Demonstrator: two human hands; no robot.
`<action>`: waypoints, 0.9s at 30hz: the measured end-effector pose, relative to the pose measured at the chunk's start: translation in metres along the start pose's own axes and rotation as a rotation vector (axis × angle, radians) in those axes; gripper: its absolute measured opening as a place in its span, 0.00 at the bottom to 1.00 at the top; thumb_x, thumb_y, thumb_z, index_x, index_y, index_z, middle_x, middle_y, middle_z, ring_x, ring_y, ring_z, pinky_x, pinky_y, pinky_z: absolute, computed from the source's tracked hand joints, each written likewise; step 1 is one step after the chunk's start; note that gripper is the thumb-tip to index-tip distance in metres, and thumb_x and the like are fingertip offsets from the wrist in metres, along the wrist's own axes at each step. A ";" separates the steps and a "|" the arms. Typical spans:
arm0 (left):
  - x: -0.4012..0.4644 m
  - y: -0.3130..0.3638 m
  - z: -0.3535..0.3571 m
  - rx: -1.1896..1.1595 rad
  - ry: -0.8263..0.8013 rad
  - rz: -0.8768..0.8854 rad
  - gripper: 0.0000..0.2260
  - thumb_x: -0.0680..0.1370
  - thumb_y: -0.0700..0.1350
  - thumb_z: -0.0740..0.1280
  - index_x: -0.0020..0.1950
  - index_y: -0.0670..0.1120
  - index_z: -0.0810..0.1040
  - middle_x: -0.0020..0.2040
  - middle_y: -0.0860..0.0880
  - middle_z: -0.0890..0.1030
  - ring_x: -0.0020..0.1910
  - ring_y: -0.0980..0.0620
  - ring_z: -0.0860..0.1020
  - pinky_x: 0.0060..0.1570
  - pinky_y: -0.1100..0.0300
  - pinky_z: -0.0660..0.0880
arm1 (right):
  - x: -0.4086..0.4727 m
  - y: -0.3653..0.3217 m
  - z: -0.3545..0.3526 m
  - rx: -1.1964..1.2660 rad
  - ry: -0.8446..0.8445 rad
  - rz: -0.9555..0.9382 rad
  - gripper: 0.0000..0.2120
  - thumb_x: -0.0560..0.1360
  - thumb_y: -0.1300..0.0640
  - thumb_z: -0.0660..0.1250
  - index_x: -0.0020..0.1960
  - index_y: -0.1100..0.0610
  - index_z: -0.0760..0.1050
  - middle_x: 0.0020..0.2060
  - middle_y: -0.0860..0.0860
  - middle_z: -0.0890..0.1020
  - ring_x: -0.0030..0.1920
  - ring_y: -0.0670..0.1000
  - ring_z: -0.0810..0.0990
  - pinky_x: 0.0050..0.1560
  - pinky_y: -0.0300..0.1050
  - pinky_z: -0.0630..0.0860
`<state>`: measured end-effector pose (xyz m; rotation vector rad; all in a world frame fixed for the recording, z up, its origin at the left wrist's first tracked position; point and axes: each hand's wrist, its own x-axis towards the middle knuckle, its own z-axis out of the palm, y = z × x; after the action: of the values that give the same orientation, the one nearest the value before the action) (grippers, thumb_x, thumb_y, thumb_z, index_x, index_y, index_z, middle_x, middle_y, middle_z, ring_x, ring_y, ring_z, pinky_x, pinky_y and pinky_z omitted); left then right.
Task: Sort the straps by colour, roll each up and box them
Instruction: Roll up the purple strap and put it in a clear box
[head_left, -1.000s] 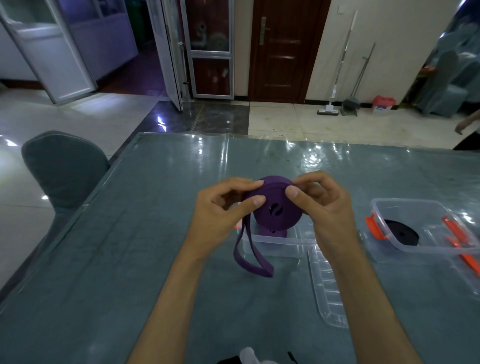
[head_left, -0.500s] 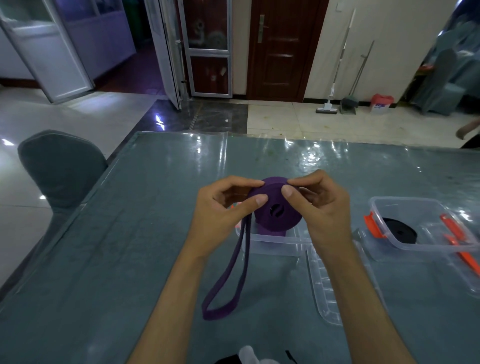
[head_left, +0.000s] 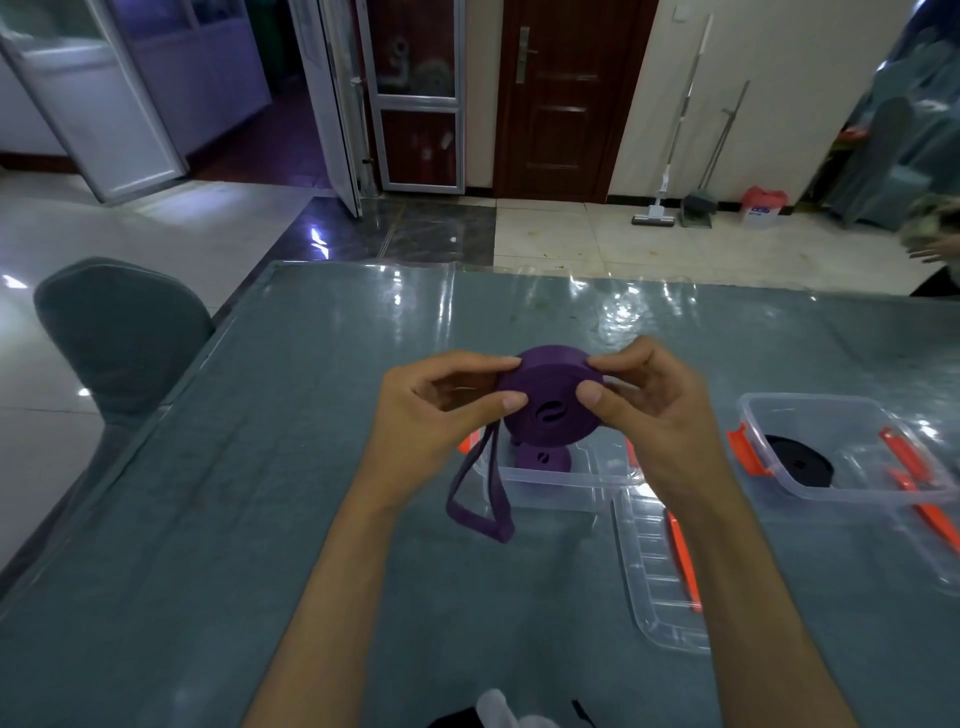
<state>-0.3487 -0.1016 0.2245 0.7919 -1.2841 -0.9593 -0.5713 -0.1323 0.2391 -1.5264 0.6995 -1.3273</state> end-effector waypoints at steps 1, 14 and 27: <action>-0.001 -0.002 0.002 0.015 0.030 0.008 0.15 0.70 0.36 0.82 0.53 0.50 0.89 0.50 0.46 0.89 0.50 0.48 0.88 0.52 0.60 0.83 | 0.000 0.001 -0.003 -0.006 -0.020 0.027 0.12 0.70 0.48 0.82 0.46 0.49 0.80 0.49 0.54 0.88 0.51 0.57 0.88 0.50 0.45 0.83; 0.001 -0.018 0.009 0.013 0.017 0.037 0.11 0.75 0.42 0.79 0.56 0.51 0.88 0.53 0.46 0.88 0.54 0.48 0.87 0.56 0.60 0.81 | -0.008 0.006 -0.008 -0.043 0.023 0.033 0.15 0.73 0.48 0.80 0.52 0.50 0.77 0.48 0.55 0.86 0.50 0.60 0.87 0.48 0.51 0.84; -0.002 -0.022 0.008 -0.008 0.048 0.010 0.12 0.74 0.38 0.80 0.55 0.50 0.88 0.54 0.45 0.88 0.55 0.45 0.87 0.56 0.59 0.82 | -0.005 0.010 -0.014 -0.124 -0.020 0.067 0.17 0.67 0.49 0.84 0.48 0.49 0.79 0.47 0.54 0.87 0.48 0.58 0.89 0.45 0.45 0.85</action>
<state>-0.3602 -0.1089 0.2051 0.7966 -1.2411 -0.9317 -0.5838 -0.1361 0.2270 -1.5980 0.8259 -1.2363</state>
